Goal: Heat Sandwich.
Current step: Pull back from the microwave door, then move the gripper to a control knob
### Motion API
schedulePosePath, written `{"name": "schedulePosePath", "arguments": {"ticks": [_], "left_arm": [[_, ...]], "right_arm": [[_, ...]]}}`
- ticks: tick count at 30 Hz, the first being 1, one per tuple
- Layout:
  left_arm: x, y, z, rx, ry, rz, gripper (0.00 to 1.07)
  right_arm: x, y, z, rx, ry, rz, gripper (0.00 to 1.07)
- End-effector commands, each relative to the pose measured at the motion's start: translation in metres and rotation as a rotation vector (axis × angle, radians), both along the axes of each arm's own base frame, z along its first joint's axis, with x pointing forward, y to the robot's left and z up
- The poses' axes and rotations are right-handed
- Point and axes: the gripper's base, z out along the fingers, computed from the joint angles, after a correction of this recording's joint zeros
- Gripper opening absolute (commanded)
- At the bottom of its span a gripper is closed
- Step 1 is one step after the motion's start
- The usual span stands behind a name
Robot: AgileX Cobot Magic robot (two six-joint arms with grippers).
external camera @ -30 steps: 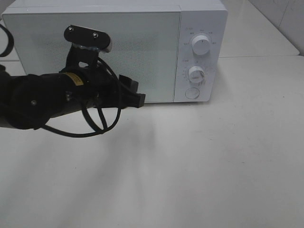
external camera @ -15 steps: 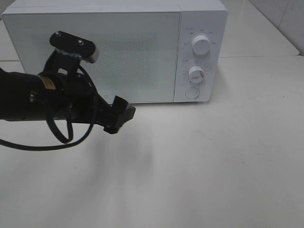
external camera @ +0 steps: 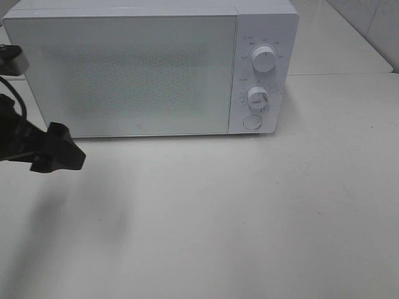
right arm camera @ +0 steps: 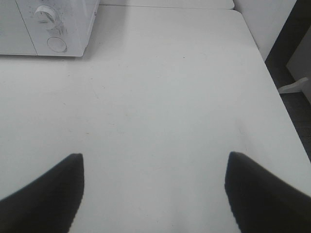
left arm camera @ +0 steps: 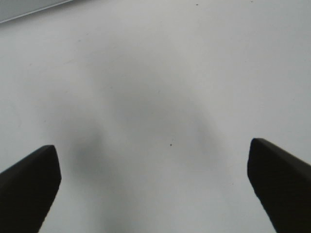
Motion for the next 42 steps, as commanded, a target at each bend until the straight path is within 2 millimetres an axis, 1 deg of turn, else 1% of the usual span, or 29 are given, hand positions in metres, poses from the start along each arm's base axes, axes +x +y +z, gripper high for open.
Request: {"name": "schedulePosePath", "arguments": {"ticks": [1, 3, 5, 6, 7, 9, 10, 11, 12, 14, 15, 16, 17, 19, 21, 23, 24, 25, 27, 28, 29, 32, 33, 34, 36, 37, 38, 39, 42], "left_arm": [[-0.007, 0.011, 0.006, 0.005, 0.041, 0.010, 1.01], [-0.019, 0.020, 0.011, 0.052, 0.096, -0.021, 1.01], [-0.023, 0.023, 0.013, 0.056, 0.122, -0.009, 1.01], [-0.026, 0.027, 0.015, 0.054, 0.150, 0.020, 1.01], [-0.031, 0.035, 0.017, 0.060, 0.197, 0.078, 1.01], [-0.036, 0.045, 0.021, 0.078, 0.216, 0.135, 1.01], [-0.036, 0.045, 0.021, 0.078, 0.216, 0.135, 1.01], [-0.038, 0.051, 0.023, 0.087, 0.227, 0.166, 1.01], [-0.044, 0.062, 0.028, 0.103, 0.242, 0.222, 1.01], [-0.050, 0.072, 0.032, 0.115, 0.266, 0.267, 1.01], [-0.050, 0.072, 0.032, 0.115, 0.266, 0.267, 1.01], [-0.057, 0.081, 0.036, 0.108, 0.277, 0.314, 1.01], [-0.060, 0.085, 0.039, 0.098, 0.281, 0.340, 1.01], [-0.063, 0.088, 0.042, 0.086, 0.278, 0.362, 1.01], [-0.075, 0.095, 0.051, 0.071, 0.271, 0.407, 1.01], [-0.085, 0.096, 0.057, 0.074, 0.261, 0.408, 1.01], [-0.085, 0.096, 0.057, 0.074, 0.261, 0.408, 1.01], [-0.097, 0.095, 0.063, 0.081, 0.240, 0.398, 1.01], [-0.111, 0.095, 0.067, 0.082, 0.205, 0.397, 1.01], [-0.111, 0.095, 0.067, 0.082, 0.205, 0.397, 1.01], [-0.123, 0.095, 0.068, 0.089, 0.161, 0.400, 1.01], [-0.143, 0.096, 0.068, 0.102, 0.067, 0.408, 1.01], [-0.143, 0.096, 0.068, 0.102, 0.067, 0.408, 1.01], [-0.156, 0.095, 0.069, 0.100, 0.008, 0.411, 1.01], [-0.169, 0.094, 0.070, 0.093, -0.054, 0.415, 1.01], [-0.174, 0.094, 0.070, 0.089, -0.085, 0.416, 1.01], [-0.174, 0.094, 0.070, 0.089, -0.085, 0.416, 1.01], [-0.184, 0.093, 0.070, 0.083, -0.132, 0.418, 1.01], [-0.197, 0.093, 0.065, 0.078, -0.189, 0.421, 1.01]], "right_arm": [[-0.003, 0.000, 0.000, 0.005, -0.035, -0.009, 0.76], [-0.003, 0.000, 0.000, 0.005, -0.035, -0.009, 0.76], [-0.003, 0.000, 0.000, 0.005, -0.035, -0.009, 0.76], [-0.003, 0.000, 0.000, 0.005, -0.035, -0.009, 0.76], [-0.003, 0.000, 0.000, 0.005, -0.035, -0.009, 0.76], [-0.003, 0.000, 0.000, 0.005, -0.035, -0.009, 0.76], [-0.003, 0.000, 0.000, 0.005, -0.035, -0.009, 0.76], [-0.003, 0.000, 0.000, 0.005, -0.035, -0.009, 0.76], [-0.003, 0.000, 0.000, 0.005, -0.035, -0.009, 0.76], [-0.003, 0.000, 0.000, 0.005, -0.035, -0.009, 0.76], [-0.003, 0.000, 0.000, 0.005, -0.035, -0.009, 0.76], [-0.003, 0.000, 0.000, 0.005, -0.035, -0.009, 0.76], [-0.003, 0.000, 0.000, 0.005, -0.035, -0.009, 0.76], [-0.003, 0.000, 0.000, 0.005, -0.035, -0.009, 0.76], [-0.003, 0.000, 0.000, 0.005, -0.035, -0.009, 0.76], [-0.003, 0.000, 0.000, 0.005, -0.035, -0.009, 0.76], [-0.003, 0.000, 0.000, 0.005, -0.035, -0.009, 0.76], [-0.003, 0.000, 0.000, 0.005, -0.035, -0.009, 0.76], [-0.003, 0.000, 0.000, 0.005, -0.035, -0.009, 0.76], [-0.003, 0.000, 0.000, 0.005, -0.035, -0.009, 0.76], [-0.003, 0.000, 0.000, 0.005, -0.035, -0.009, 0.76], [-0.003, 0.000, 0.000, 0.005, -0.035, -0.009, 0.76], [-0.003, 0.000, 0.000, 0.005, -0.035, -0.009, 0.76], [-0.003, 0.000, 0.000, 0.005, -0.035, -0.009, 0.76], [-0.003, 0.000, 0.000, 0.005, -0.035, -0.009, 0.76], [-0.003, 0.000, 0.000, 0.005, -0.035, -0.009, 0.76], [-0.003, 0.000, 0.000, 0.005, -0.035, -0.009, 0.76], [-0.003, 0.000, 0.000, 0.005, -0.035, -0.009, 0.76], [-0.003, 0.000, 0.000, 0.005, -0.035, -0.009, 0.76]]}}
